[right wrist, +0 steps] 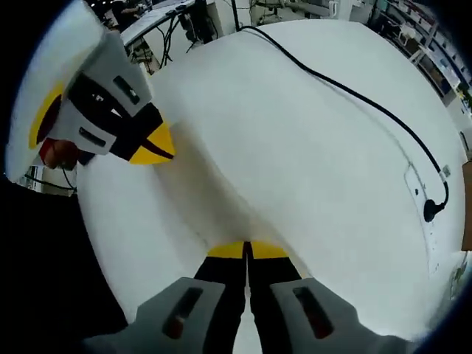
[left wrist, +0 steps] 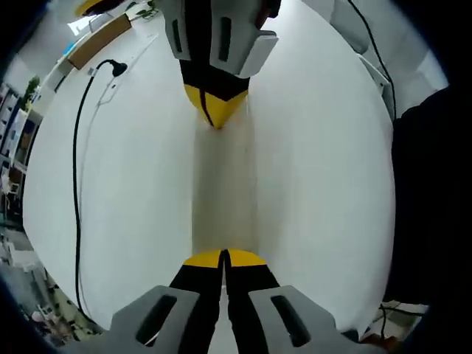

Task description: Arrange the utensils inside the cutlery case until each visible utensil rests in its matching compartment.

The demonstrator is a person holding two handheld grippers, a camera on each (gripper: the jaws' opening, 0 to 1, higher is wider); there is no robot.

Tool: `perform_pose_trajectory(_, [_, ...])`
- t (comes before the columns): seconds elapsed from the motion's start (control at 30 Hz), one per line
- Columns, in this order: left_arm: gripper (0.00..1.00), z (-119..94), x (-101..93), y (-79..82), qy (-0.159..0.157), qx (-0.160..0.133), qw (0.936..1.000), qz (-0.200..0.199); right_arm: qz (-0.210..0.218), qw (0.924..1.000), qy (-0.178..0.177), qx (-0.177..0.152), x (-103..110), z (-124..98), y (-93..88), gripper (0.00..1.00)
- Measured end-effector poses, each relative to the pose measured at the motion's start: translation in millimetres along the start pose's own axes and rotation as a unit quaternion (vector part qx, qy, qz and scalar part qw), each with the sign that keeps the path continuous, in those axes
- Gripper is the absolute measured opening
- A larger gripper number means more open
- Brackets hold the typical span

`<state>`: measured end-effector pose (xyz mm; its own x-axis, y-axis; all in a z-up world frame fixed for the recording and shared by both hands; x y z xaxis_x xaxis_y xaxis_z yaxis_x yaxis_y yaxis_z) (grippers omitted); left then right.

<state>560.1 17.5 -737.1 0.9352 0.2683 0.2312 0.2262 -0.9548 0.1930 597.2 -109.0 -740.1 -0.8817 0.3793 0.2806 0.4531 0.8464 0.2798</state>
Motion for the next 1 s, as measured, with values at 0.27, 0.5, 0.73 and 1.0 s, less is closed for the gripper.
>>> perform_pose_trajectory(0.27, [0.01,0.5,0.1,1.9,-0.012,0.019,0.9997,0.005,-0.011,0.9999,-0.006,0.01,1.9,1.2,1.1,0.0])
perform_pose_trajectory(0.5, [0.0,1.7,6.5,-6.9,-0.04,-0.041,0.9932,-0.101,0.004,1.0,-0.005,0.001,0.6,0.1,-1.0,0.0])
perform_pose_trajectory(0.73, [0.0,3.5,2.2,-3.8,-0.075,-0.135,0.9488,-0.276,0.008,0.9989,0.005,-0.046,4.6,0.7,1.5,0.0])
perform_pose_trajectory(1.0, [0.0,7.2,0.4,21.1,-0.061,-0.149,0.9527,-0.258,0.013,0.9973,0.034,-0.064,25.2,9.3,16.3,0.0])
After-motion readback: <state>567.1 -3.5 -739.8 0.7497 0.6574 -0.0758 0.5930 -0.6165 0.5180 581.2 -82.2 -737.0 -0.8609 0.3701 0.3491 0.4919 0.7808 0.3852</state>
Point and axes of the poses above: the point that each gripper's makers call its tool centre point, and the gripper's own axes: z roughly forward along the fingers, x roughly to its left, y roughly out of its top, the point moved 6 cm from there along -z, roughly backward along the fingers, and after that the axes turned 10 degrees about y, right-handed, at the moved point
